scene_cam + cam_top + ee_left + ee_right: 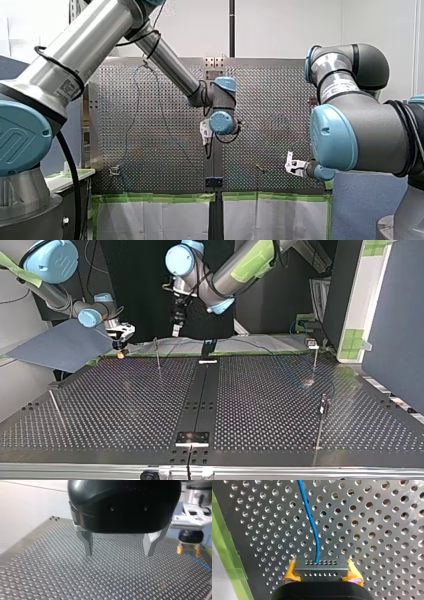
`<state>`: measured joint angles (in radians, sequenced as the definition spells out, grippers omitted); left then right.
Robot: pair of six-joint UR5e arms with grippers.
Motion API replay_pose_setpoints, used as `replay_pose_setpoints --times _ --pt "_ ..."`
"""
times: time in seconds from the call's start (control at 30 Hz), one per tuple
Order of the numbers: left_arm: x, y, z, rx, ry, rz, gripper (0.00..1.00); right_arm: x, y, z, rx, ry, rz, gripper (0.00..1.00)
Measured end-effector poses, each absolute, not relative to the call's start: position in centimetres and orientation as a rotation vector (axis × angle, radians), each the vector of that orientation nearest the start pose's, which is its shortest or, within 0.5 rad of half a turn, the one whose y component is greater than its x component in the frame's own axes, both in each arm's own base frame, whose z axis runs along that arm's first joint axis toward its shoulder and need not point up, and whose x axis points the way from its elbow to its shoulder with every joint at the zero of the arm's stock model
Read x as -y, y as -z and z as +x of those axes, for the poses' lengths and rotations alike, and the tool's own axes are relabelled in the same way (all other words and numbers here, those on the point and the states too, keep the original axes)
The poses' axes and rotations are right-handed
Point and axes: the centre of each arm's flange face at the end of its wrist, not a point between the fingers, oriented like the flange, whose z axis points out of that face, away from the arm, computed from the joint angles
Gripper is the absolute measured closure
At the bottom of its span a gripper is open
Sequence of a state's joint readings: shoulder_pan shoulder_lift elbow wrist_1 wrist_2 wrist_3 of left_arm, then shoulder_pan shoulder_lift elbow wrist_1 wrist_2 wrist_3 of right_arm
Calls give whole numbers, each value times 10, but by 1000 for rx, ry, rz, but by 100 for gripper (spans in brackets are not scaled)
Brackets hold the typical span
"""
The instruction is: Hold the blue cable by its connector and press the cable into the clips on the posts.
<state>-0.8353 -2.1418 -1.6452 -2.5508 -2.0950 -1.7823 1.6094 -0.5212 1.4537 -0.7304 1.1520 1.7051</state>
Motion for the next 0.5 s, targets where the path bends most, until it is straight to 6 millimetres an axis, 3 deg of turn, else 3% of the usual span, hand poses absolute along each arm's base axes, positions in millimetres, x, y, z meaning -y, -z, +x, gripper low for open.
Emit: replay_pose_setpoints --times 0.27,0.5 --pt "509 -202 341 -1572 476 100 1 664 57 200 1272 -1551 1633 100" --pt "489 -218 322 -1560 491 86 1 663 57 202 1270 -1552 1636 100"
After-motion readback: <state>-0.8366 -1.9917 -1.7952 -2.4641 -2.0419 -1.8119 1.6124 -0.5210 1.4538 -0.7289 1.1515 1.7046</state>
